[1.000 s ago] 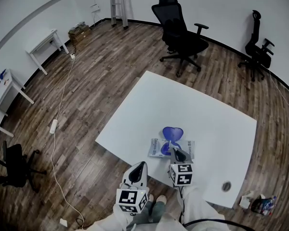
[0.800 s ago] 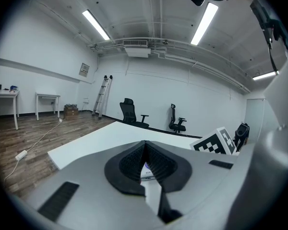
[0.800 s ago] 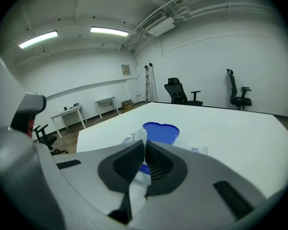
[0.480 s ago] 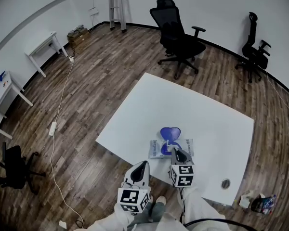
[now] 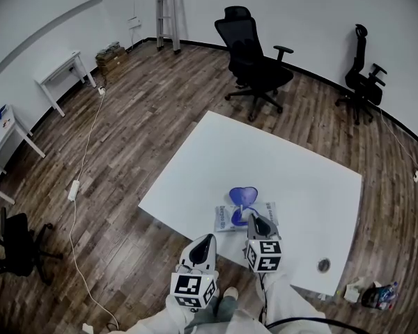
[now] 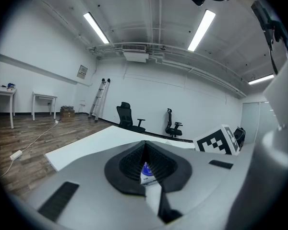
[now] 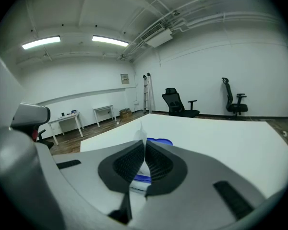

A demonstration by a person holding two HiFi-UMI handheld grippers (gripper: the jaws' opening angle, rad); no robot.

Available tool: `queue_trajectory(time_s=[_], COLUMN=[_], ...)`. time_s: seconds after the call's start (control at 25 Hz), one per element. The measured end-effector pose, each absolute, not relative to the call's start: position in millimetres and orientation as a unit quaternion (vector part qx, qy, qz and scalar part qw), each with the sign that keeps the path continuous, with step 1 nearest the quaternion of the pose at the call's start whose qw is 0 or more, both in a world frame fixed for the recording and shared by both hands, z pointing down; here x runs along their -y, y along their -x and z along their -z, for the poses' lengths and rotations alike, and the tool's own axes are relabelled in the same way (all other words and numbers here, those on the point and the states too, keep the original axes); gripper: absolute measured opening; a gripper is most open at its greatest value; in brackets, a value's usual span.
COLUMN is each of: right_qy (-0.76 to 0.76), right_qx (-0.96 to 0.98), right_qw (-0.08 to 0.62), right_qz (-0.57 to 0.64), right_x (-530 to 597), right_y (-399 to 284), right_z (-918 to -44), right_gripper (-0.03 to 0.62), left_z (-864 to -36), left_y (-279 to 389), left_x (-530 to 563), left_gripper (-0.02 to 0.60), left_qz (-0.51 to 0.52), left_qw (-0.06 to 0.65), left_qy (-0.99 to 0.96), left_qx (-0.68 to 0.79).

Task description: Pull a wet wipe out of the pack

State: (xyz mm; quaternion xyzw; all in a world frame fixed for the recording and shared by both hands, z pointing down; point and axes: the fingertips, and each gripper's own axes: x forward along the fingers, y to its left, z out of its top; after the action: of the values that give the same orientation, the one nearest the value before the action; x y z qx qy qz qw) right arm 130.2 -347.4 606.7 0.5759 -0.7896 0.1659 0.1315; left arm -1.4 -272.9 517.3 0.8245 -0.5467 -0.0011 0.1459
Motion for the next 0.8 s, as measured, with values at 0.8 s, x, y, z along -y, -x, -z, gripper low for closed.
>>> queue_trajectory(time_s=[0.8], right_qy=[-0.602], right_qx=[0.784], right_qw=[0.080], right_qz=[-0.131], right_x=[295.9], right_y=[-131.4], right_z=[-547.4], right_gripper=[0.014], left_z=[-501.6], left_y=[-4.3], left_x=[250.5], left_gripper=[-0.003], left_qz=[0.025], left_qw=[0.132], left_qy=[-0.850], left_qx=[0.509])
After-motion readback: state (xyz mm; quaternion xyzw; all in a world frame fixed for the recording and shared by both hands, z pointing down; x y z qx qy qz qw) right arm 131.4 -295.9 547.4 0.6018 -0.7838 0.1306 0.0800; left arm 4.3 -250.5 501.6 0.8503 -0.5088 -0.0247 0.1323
